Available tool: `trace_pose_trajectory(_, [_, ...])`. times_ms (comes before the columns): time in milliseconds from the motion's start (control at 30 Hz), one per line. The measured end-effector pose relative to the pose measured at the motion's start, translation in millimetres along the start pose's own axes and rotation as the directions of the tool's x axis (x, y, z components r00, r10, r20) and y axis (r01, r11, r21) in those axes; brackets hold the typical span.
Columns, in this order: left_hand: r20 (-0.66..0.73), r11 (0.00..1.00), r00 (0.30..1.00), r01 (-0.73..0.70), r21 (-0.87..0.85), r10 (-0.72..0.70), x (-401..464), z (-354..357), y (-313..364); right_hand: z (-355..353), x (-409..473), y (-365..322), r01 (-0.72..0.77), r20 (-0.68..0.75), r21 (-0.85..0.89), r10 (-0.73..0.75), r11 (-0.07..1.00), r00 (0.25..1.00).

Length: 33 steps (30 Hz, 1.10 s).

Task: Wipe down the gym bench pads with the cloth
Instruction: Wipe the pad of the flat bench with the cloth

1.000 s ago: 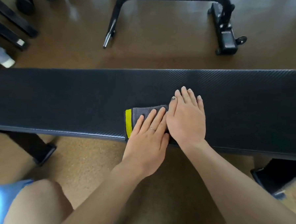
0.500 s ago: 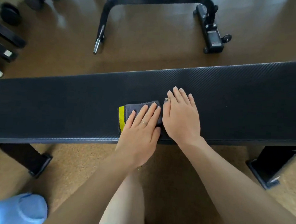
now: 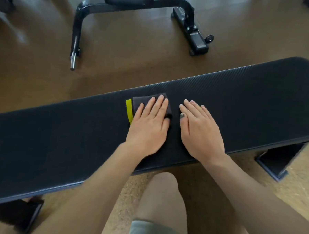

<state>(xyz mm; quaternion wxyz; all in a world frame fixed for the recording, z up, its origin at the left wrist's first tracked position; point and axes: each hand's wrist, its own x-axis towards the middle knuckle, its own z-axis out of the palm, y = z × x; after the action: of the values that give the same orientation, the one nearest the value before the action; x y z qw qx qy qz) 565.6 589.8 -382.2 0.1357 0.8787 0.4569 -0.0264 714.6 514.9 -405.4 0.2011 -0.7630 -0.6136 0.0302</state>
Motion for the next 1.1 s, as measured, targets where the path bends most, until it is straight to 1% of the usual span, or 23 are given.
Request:
trace_pose_trajectory(67, [0.013,0.998,0.999,-0.039,0.041,0.039,-42.3,8.1,7.0,-0.6,-2.4,0.1,-0.012,-0.010,0.017,0.012,1.000,1.000])
trace_pose_trajectory(133, [0.043,0.997,0.997,-0.068,0.041,0.066,-48.0,6.7,2.0,-1.3,-1.1,-3.0,-0.027,-0.017,0.018,0.027,0.999,0.999])
trace_pose_trajectory(267, [0.022,0.995,0.995,-0.099,-0.004,0.099,18.6,-5.8,-10.7,-2.4,5.3,-7.0,-0.051,-0.049,0.026,0.052,0.998,0.997])
trace_pose_trajectory(367, [0.028,0.999,0.998,-0.054,0.007,0.053,80.7,-12.4,-11.3,-0.8,6.2,-8.9,-0.059,-0.098,0.031,0.061,0.998,0.993])
trace_pose_trajectory(467, [0.055,0.999,0.998,-0.023,-0.027,0.024,113.0,-17.9,-3.0,0.8,6.4,-6.0,-0.064,-0.173,0.032,0.069,0.997,0.983])
trace_pose_trajectory(533, [0.056,0.999,0.998,-0.023,-0.030,0.025,101.5,-19.2,3.6,1.4,4.8,-3.9,-0.088,-0.191,0.034,0.093,0.996,0.977])
trace_pose_trajectory(600, [0.036,0.998,0.997,-0.063,-0.008,0.063,63.8,-10.3,12.5,-0.2,3.6,-2.0,-0.124,-0.189,0.028,0.128,0.992,0.974])
trace_pose_trajectory(633, [0.019,0.996,0.995,-0.095,-0.005,0.095,39.0,-4.1,18.3,-2.5,4.2,1.5,-0.147,-0.178,0.008,0.146,0.989,0.973])
trace_pose_trajectory(700, [0.004,0.990,0.990,-0.138,0.020,0.137,-3.2,7.3,27.3,-8.9,10.8,16.5,-0.213,-0.146,-0.088,0.199,0.973,0.969])
trace_pose_trajectory(767, [0.013,0.989,0.990,-0.143,0.038,0.143,-11.5,10.8,27.9,-15.7,20.7,36.6,-0.289,-0.104,-0.135,0.277,0.948,0.955])
trace_pose_trajectory(867, [0.000,0.989,0.989,-0.147,0.031,0.147,23.1,6.9,26.8,-15.4,27.8,54.0,-0.343,-0.079,-0.128,0.335,0.931,0.939])
trace_pose_trajectory(967, [0.003,0.988,0.989,-0.149,0.033,0.149,71.2,2.9,33.0,-11.0,26.9,51.1,-0.343,-0.103,-0.136,0.331,0.930,0.938])
trace_pose_trajectory(1033, [0.032,0.990,0.991,-0.134,0.033,0.133,101.7,-0.6,42.2,-11.5,27.5,51.6,-0.347,-0.111,-0.130,0.334,0.929,0.936])
trace_pose_trajectory(1100, [0.063,0.993,0.991,-0.116,0.022,0.114,114.8,-5.9,50.6,-13.4,27.5,53.1,-0.339,-0.096,-0.123,0.329,0.933,0.940])
